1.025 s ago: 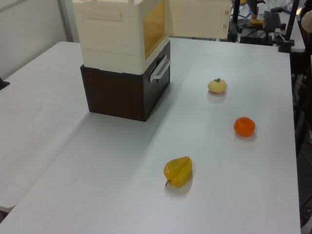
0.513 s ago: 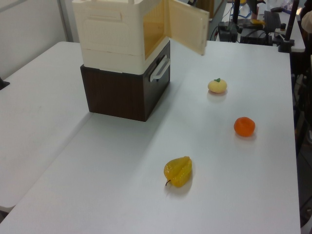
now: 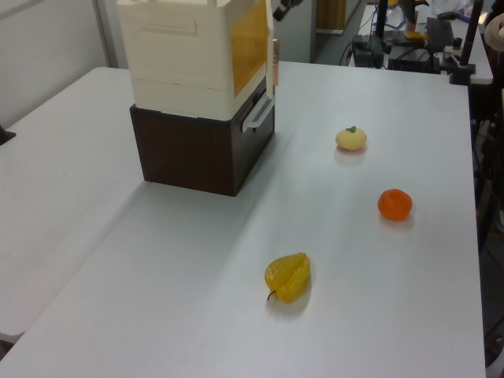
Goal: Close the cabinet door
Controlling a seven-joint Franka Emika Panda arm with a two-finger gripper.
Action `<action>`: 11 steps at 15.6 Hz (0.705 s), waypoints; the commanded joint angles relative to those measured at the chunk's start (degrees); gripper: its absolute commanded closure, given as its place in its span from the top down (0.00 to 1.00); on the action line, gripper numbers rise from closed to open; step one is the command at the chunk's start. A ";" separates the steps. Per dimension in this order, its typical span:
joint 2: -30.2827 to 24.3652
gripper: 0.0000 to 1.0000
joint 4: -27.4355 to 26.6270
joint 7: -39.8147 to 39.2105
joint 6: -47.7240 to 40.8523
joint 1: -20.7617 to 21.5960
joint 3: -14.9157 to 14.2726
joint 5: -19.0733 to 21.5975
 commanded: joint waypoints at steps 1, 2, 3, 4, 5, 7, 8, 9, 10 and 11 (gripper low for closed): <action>2.21 0.00 -0.72 1.27 7.85 0.63 -0.35 0.94; 2.30 0.00 -0.72 1.27 8.48 0.63 -0.35 0.94; 2.30 0.00 -0.72 1.27 8.48 0.63 -0.27 0.85; 2.39 0.00 -0.72 1.27 8.57 0.55 -0.35 0.85; 2.74 0.00 -0.72 1.27 8.66 0.63 -0.35 0.85; 2.83 0.00 -0.72 1.36 9.53 0.63 -0.35 0.85; 3.01 0.00 -0.72 1.36 10.50 0.63 -0.27 0.94; 3.27 0.00 -0.72 1.36 11.46 0.63 -0.27 0.85; 3.79 0.00 -0.72 1.28 12.17 0.72 -0.27 0.76; 3.89 0.00 -0.72 1.27 12.87 0.72 -0.27 0.59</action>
